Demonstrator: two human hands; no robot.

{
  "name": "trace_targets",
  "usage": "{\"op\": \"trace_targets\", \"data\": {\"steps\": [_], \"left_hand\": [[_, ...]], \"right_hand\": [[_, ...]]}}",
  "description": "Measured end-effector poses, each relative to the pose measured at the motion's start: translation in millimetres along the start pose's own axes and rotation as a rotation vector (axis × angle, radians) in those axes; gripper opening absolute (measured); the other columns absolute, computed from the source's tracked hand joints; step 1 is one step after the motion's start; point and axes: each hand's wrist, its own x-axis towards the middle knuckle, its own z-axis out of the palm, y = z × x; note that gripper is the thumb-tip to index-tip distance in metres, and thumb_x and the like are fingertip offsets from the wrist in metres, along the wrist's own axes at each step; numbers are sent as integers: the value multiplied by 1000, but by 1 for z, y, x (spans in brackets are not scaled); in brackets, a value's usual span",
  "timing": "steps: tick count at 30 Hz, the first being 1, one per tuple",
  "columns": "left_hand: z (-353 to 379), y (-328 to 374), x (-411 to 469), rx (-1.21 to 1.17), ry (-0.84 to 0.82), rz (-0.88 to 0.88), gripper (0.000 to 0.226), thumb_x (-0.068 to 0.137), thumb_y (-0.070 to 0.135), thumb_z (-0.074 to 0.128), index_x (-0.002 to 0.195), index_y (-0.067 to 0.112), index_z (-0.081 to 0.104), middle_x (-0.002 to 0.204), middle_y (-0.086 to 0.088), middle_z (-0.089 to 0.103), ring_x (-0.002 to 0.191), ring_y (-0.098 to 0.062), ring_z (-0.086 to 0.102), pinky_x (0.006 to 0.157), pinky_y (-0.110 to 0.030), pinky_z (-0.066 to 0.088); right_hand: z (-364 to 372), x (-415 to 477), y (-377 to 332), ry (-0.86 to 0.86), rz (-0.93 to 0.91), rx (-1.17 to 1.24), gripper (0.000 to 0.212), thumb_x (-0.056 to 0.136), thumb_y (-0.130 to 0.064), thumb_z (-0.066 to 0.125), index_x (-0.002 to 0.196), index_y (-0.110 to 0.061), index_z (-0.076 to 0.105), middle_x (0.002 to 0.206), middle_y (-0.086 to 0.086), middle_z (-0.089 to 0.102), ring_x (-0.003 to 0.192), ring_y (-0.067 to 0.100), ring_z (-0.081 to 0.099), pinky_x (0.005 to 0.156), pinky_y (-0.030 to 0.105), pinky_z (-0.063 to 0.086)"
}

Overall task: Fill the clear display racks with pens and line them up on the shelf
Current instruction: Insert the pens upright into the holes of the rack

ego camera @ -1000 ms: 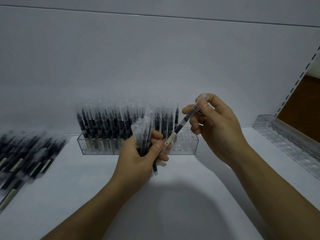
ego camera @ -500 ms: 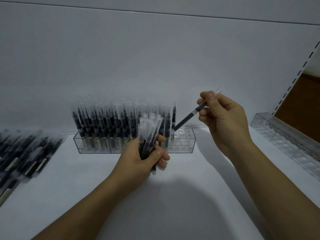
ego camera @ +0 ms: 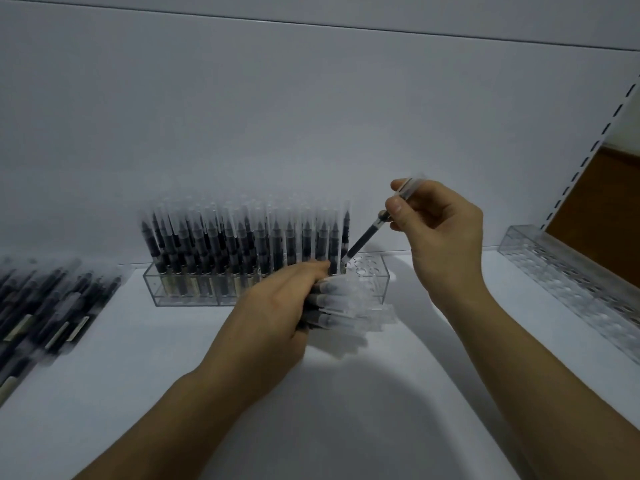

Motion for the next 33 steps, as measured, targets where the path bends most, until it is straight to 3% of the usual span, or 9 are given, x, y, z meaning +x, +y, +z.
{"op": "trace_targets", "data": {"steps": [2, 6, 9, 11, 16, 23, 29, 31, 33], "left_hand": [[2, -1, -1, 24, -55, -20, 66, 70, 2, 46, 133, 15, 60, 132, 6, 62, 126, -9, 51, 108, -26, 42], [7, -4, 2, 102, -114, 21, 57, 69, -11, 59, 122, 10, 63, 129, 0, 62, 125, -13, 49, 106, -23, 36], [9, -4, 3, 107, -121, 35, 50, 66, -11, 59, 113, 9, 64, 124, -1, 63, 118, -17, 51, 102, -24, 40], [9, -4, 4, 99, -122, 30, 51, 66, -11, 58, 112, 9, 64, 123, -1, 63, 118, -17, 51, 102, -24, 39], [9, -5, 4, 107, -114, 9, 53, 68, -10, 58, 118, 8, 64, 123, -1, 64, 118, -15, 51, 102, -19, 34], [7, -3, 4, 94, -112, -13, 55, 68, 3, 48, 121, 8, 64, 125, -1, 64, 120, -13, 49, 104, -17, 31], [5, 0, 4, 84, -123, -33, 55, 68, 3, 48, 121, 8, 64, 128, -1, 63, 123, -12, 48, 106, -12, 24], [5, 0, 4, 70, -105, -20, 54, 68, 2, 49, 119, 9, 65, 126, 0, 64, 122, -11, 50, 106, -13, 27], [5, 0, 3, 7, -64, -13, 46, 70, 0, 51, 111, 13, 66, 112, 5, 67, 110, -10, 56, 98, -15, 39]], "right_hand": [[3, 0, 2, -27, -31, -31, 17, 91, -2, 73, 107, -6, 74, 101, -8, 75, 82, 8, 72, 78, 23, 59], [13, 2, 2, -71, -131, -127, 22, 90, -6, 75, 111, -14, 73, 102, -8, 75, 92, 13, 72, 88, 33, 60], [20, 0, 1, -141, -235, -242, 47, 90, -10, 77, 130, -26, 59, 88, -7, 67, 83, 13, 67, 78, 22, 56], [22, -2, 1, -195, -282, -314, 57, 89, -12, 78, 132, -33, 47, 85, -9, 63, 80, 12, 65, 71, 16, 52], [23, 0, 6, -240, -320, -397, 42, 88, -17, 80, 122, -25, 55, 91, -11, 62, 81, 10, 63, 69, 13, 49], [22, 1, 11, -246, -335, -447, 42, 89, -19, 79, 124, -22, 56, 91, -8, 61, 77, 10, 65, 70, 19, 55], [22, -2, 13, -286, -359, -499, 43, 88, -17, 81, 122, -21, 57, 90, -7, 62, 76, 8, 65, 70, 16, 54], [20, -3, 15, -307, -355, -510, 41, 88, -19, 81, 122, -22, 57, 90, -8, 61, 81, 6, 63, 70, 15, 53], [18, -5, 16, -295, -367, -516, 38, 91, -24, 77, 124, -24, 57, 93, -8, 62, 81, 6, 63, 70, 18, 54]]}}
